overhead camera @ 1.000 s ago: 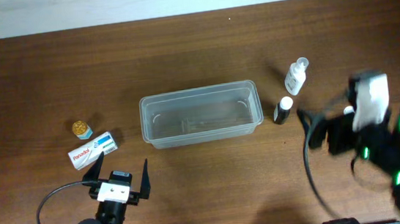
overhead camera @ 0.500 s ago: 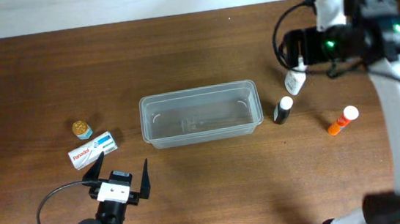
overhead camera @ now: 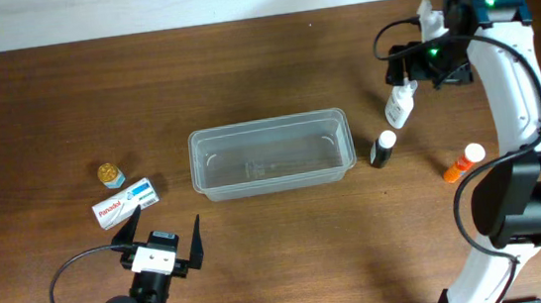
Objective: Pack container
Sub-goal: 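Move the right gripper to the white pump bottle and grasp it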
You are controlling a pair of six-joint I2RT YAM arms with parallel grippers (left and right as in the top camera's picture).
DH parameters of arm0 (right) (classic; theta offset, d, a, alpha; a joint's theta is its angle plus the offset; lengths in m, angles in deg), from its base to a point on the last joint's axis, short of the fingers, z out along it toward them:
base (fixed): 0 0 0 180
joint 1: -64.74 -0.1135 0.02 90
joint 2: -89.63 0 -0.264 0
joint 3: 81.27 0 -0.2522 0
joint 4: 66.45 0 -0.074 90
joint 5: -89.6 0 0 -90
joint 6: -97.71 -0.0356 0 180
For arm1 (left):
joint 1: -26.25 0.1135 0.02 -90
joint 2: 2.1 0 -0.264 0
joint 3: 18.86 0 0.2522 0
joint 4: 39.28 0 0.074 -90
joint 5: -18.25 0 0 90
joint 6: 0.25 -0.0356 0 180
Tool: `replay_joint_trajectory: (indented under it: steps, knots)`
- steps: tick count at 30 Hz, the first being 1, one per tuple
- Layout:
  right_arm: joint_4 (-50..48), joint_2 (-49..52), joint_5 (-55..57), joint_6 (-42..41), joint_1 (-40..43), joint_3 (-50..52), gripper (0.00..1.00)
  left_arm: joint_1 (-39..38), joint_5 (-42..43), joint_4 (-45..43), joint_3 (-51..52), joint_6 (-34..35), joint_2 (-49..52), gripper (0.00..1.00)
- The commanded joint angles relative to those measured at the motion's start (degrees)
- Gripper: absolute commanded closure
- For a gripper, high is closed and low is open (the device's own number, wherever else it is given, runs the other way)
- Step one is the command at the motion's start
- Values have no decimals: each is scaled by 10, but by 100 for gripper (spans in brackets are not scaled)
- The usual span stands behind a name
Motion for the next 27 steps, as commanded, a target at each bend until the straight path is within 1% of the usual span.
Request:
replay_joint_trajectory:
  steps: [1,4,9,11,17,20,21,27]
  knots:
    - [0,18,-20,36,-1,-12,1,2,-2,3,2,-7,-4,1]
    - [3,36,-13,51,-4,-12,1,2,-2,3,2,-7,-4,0]
    - [5,65,0,53,-4,-11,0,2,-2,3,2,-7,-4,1]
    - [5,74,6,53,-4,-11,7,2,-2,3,2,-7,-4,1]
    - [0,83,19,62,-4,-9,12,2,-2,3,2,-7,-4,1]
    - [-3,83,19,70,-5,-6,16,2,-2,3,2,-7,-4,1]
    - [-6,83,19,72,-5,-3,19,2,-2,3,2,-7,-4,1]
    - [-28,84,19,76,-8,28,20,2,-2,3,2,-7,-4,1]
